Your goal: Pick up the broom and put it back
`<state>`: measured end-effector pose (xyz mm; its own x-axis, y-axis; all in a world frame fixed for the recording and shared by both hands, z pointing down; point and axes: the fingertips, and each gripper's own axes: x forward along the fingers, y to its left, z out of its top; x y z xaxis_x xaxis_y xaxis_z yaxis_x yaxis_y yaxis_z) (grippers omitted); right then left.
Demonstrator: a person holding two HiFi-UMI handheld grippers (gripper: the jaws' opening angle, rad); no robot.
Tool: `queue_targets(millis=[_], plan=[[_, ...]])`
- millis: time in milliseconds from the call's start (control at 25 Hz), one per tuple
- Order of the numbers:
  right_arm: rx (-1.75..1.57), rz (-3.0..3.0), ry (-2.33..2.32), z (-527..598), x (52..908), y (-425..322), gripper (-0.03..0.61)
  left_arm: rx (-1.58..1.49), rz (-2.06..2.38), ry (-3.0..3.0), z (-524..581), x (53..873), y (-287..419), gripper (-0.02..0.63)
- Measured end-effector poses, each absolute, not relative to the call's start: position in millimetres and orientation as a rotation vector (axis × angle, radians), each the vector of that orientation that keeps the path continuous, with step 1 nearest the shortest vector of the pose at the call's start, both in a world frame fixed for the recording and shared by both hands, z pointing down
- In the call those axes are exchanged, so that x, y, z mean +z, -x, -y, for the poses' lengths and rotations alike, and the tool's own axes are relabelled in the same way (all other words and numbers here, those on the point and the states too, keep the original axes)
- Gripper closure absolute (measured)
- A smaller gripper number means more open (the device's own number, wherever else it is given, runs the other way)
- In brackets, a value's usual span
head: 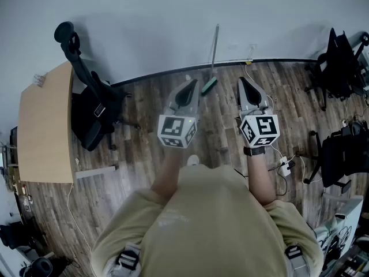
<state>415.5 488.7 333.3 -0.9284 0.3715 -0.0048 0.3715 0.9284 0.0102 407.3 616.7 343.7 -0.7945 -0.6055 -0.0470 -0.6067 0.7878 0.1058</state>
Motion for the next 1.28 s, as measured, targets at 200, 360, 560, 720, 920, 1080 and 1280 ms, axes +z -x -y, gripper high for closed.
queue_targets(millis=[200, 360, 560, 720, 920, 1080, 1280], plan=[[0.014, -3.083, -0.582, -504, 342, -399, 0.572, 0.189, -2.947, 1.024, -626, 354, -389, 0.612], [-0.059, -3.106, -0.602, -507, 362, -385, 0.572, 0.316, -2.981, 1.044, -626, 370, -374, 0.612], [-0.131, -3.099, -0.638, -488, 368, -343, 0.572, 0.329, -2.981, 0.999, -606, 366, -338, 0.612], [-0.23, -3.117, -0.618, -455, 380, -294, 0.572, 0.311, -3.036, 0.902, -587, 377, -296, 0.612], [-0.216, -3.05, -0.673, -408, 349, -229, 0.572, 0.243, -3.016, 0.827, -537, 356, -247, 0.612], [-0.22, -3.023, -0.685, -374, 338, -182, 0.572, 0.189, -2.994, 0.819, -494, 343, -207, 0.612], [-0.282, -3.052, -0.679, -348, 367, -146, 0.572, 0.156, -3.058, 0.873, -458, 364, -184, 0.612]])
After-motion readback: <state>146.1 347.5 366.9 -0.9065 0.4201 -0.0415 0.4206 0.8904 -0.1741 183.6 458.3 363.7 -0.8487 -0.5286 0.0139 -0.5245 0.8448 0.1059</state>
